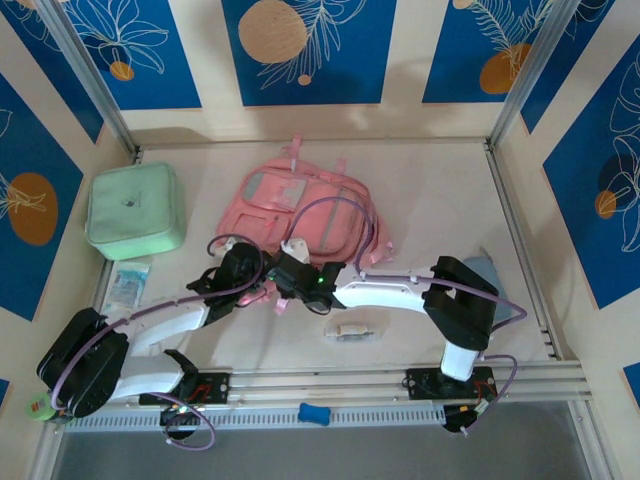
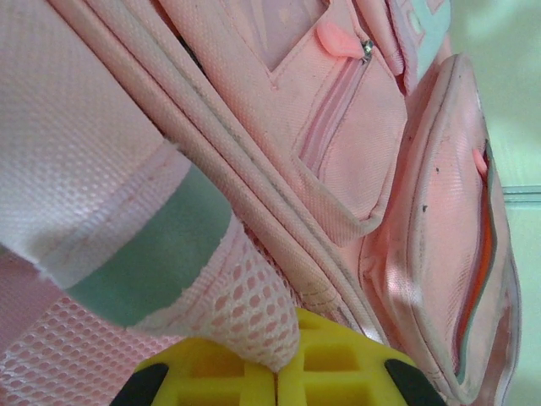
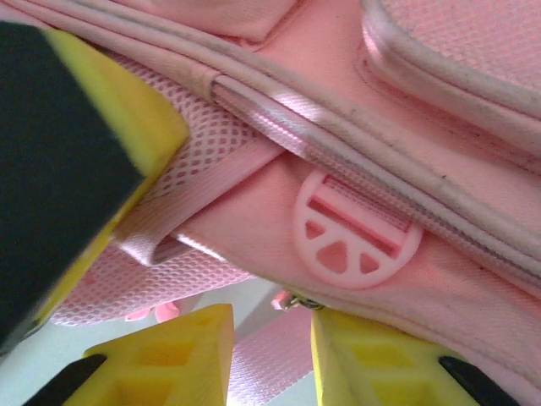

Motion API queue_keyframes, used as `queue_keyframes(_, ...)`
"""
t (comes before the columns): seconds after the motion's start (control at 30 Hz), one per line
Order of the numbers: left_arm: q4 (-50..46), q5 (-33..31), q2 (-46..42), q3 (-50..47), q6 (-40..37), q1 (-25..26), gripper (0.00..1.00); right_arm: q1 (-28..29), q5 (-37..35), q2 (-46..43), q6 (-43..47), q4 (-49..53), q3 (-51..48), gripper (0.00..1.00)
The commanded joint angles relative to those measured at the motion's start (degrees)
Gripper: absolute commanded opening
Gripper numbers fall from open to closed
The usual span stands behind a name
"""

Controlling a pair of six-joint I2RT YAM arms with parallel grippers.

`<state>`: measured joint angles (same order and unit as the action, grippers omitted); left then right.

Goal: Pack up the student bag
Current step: Zip the student bag at the top-center of the table.

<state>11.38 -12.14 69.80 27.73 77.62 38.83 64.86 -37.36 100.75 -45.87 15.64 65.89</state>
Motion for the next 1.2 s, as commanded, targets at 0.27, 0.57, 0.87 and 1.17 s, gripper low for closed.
queue_keyframes(0.27, 4.8, 3.5, -3.3, 2.1, -0.6, 2.7, 0.0, -0.1, -6.6, 1.9, -1.3, 0.6, 0.7, 0.27)
queue_keyframes(0.57, 3.2, 2.0, -4.1, 1.9, -1.3, 3.0, 0.0, -0.5, -8.0, 0.7, 2.9, 0.1, 1.4, 0.15)
queue_keyframes(0.87, 0.4, 0.0, -5.5, 1.9, -3.9, 0.3, 0.0, 1.6, -6.3, -4.7, 1.4, 5.3, -4.1, 0.0)
queue_keyframes(1.17, 0.7, 5.3, -5.7, 0.8, -4.7, -7.1, 0.0, -0.2, -6.0, -14.6, -4.1, 18.5, -12.6, 0.0)
